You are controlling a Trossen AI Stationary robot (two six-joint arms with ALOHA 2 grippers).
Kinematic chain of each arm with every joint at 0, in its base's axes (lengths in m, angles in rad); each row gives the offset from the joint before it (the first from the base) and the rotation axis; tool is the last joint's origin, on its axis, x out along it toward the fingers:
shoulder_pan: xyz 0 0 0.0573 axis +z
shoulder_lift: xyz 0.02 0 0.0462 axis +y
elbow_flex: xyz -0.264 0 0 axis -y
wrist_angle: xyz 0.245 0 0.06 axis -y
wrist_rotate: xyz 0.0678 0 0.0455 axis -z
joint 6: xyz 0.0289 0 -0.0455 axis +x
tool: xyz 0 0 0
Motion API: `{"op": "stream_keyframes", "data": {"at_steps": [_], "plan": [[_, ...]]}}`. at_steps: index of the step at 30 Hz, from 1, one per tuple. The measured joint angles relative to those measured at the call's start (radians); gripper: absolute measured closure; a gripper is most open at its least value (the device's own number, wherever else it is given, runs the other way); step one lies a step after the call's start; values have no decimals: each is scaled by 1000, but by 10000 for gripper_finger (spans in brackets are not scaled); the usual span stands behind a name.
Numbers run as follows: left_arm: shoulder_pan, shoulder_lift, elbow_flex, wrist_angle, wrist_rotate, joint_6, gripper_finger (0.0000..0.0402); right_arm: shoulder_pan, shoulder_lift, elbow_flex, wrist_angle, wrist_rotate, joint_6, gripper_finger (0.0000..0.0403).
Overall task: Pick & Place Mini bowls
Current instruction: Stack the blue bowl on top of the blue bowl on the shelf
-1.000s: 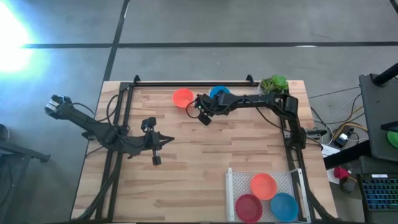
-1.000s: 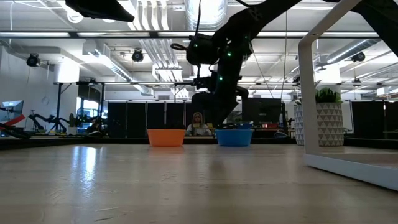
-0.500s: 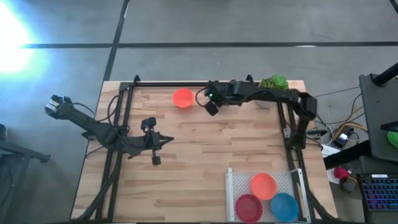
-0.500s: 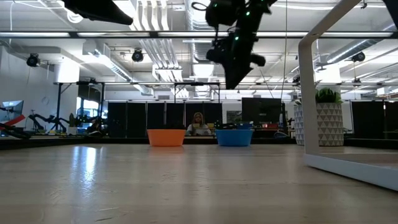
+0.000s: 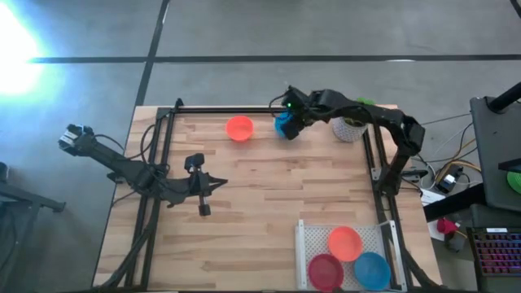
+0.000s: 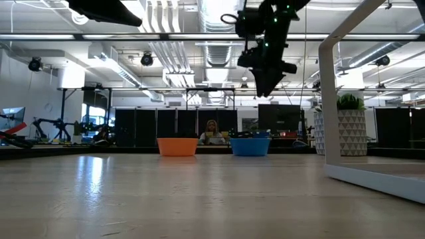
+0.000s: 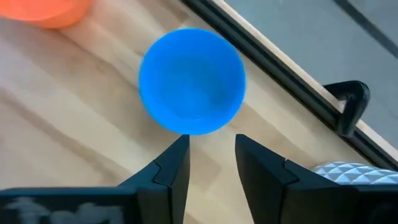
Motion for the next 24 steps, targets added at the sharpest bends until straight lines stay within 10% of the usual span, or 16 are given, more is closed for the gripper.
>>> {"op": "stream_keyframes", "data": {"at_steps": [24], "plan": [[0,0,0,5,0,-24,402,-375,204,-4,61,-510,-165,298]]}}
